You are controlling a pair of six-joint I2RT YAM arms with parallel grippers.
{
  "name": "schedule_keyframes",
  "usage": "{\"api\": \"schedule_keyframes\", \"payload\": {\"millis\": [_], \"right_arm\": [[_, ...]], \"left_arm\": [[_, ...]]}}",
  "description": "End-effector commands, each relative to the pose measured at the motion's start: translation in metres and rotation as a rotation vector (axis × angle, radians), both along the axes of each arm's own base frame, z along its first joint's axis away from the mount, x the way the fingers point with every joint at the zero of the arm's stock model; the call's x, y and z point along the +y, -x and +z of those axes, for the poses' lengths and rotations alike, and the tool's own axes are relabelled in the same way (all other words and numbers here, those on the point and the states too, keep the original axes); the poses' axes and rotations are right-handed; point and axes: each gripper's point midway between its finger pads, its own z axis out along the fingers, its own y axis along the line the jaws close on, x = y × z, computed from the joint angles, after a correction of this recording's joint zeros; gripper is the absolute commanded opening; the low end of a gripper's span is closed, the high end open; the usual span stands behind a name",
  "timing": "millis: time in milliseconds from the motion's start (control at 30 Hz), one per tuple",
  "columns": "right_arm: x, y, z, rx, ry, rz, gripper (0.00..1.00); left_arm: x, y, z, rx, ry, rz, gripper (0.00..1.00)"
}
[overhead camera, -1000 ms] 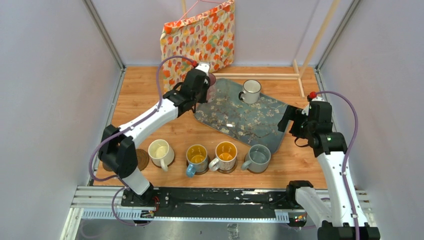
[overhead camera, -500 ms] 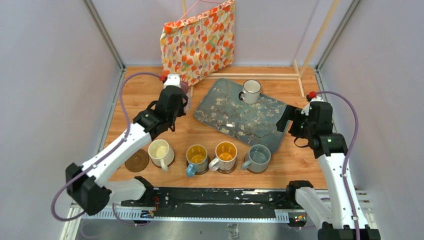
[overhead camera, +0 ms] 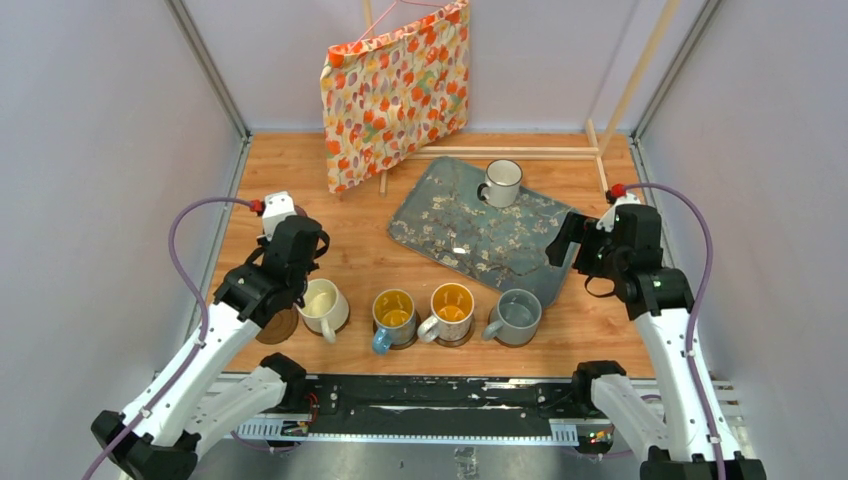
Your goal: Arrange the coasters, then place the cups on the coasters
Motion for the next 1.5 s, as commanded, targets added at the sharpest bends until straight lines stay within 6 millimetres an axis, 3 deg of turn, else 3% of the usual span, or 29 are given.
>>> {"api": "schedule_keyframes", "payload": {"millis": [0,367,667,1467], "right_arm": [[0.009,0.001,-0.001,0.011,-0.001,0.038,1.00],[0.015,-0.001,-0.007,0.047,0.031,0.064,1.00],[0.016,-0.003,-0.012,0.065,0.062,0.069,1.00],[0.023,0.000,-0.018,0.093,0.098,0.103,1.00]], "left_arm": [[0.033,0.006,0.013,-0.091,0.007,0.197,0.00],[0.078,0.031,-0.038,-0.010,0.030,0.447,0.00],[0.080,0.057,-0.076,0.014,0.128,0.530,0.00],[0.090,0.088,-0.086,0.007,0.193,0.664,0.00]]}}
